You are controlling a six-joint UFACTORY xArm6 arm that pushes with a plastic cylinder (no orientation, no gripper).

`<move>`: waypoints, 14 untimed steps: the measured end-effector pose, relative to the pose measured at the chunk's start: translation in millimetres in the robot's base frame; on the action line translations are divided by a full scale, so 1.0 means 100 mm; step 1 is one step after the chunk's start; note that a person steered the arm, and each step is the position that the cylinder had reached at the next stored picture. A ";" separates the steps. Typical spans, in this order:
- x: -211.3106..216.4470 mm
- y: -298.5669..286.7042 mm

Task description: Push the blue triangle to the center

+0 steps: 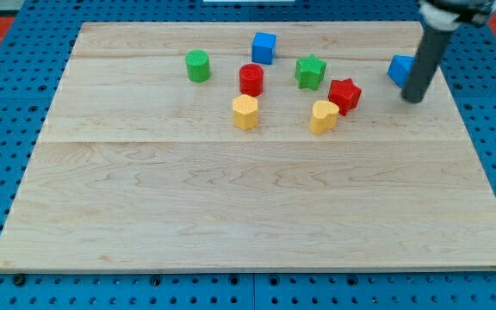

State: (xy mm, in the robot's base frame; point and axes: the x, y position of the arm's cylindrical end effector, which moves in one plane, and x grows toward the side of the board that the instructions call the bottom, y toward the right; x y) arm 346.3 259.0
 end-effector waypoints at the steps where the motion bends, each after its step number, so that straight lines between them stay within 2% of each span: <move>1: -0.50 0.65; 2: -0.75 0.75; 4: -0.44 -0.34; 5: -0.19 -0.54; 6: 0.02 -0.58; 8: -0.11 -0.58; 10: -0.03 -0.79; 13: 0.48 -0.83; 14: 0.67 -1.10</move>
State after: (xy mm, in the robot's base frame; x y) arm 413.3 149.1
